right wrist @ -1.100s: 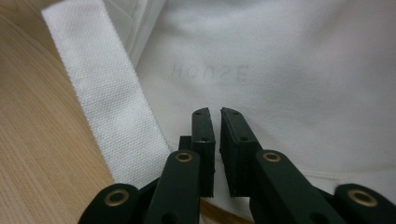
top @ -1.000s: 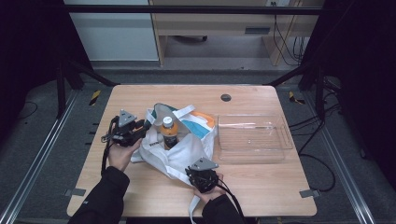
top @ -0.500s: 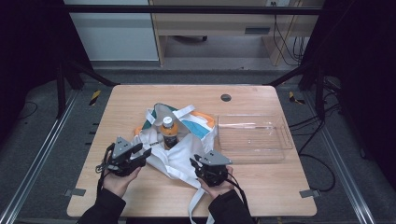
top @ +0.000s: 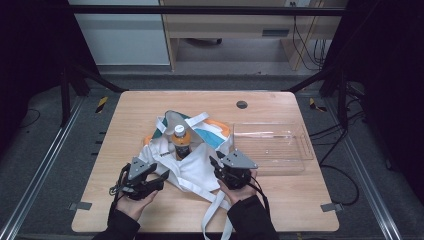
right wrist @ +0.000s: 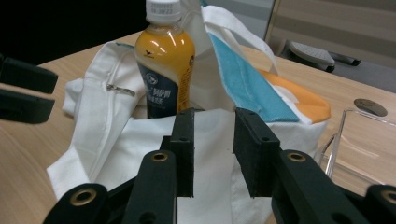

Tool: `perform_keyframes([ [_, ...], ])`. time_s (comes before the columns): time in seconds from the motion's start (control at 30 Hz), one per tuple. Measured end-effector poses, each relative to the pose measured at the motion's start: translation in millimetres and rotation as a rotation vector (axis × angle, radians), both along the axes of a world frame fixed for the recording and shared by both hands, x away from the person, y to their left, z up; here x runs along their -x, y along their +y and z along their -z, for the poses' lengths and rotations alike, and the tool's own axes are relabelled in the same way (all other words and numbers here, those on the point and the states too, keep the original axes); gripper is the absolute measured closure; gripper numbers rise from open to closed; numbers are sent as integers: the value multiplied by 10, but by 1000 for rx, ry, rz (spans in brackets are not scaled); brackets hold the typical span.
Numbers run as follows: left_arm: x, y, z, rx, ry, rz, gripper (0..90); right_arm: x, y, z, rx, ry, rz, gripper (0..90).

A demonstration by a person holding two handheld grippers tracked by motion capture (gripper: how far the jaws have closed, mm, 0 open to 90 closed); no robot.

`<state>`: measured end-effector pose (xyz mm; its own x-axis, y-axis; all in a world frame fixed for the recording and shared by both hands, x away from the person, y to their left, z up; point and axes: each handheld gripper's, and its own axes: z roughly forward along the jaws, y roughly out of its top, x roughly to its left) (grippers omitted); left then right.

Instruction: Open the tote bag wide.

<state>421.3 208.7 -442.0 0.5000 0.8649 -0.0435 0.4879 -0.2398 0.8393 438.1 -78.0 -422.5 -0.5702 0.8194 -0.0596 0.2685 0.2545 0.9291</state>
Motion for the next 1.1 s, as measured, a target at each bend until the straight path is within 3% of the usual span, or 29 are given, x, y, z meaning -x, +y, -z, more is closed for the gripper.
perform_keyframes([
  [0.13, 7, -55, 14, 9, 7, 3, 413, -57, -4, -13, 5, -10, 18, 655],
  [0.33, -14, -185, -24, 12, -37, 7, 401, -168, 6, 5, 23, -8, 45, 650],
  [0.4, -46, -232, -25, 3, -48, 10, 406, -216, 27, 11, 31, -6, 52, 649],
  [0.53, -97, -306, 33, -43, -31, 20, 433, -281, 95, 40, 64, 3, 55, 653],
  [0.63, -100, -327, 83, -80, -32, 27, 474, -317, 124, 63, 105, 1, 83, 750],
  [0.77, -103, -332, 120, -114, -23, 26, 524, -359, 95, 72, 117, 3, 133, 849],
  [1.1, -100, -339, 175, -155, -14, 42, 545, -501, -18, 150, 120, 37, 214, 873],
])
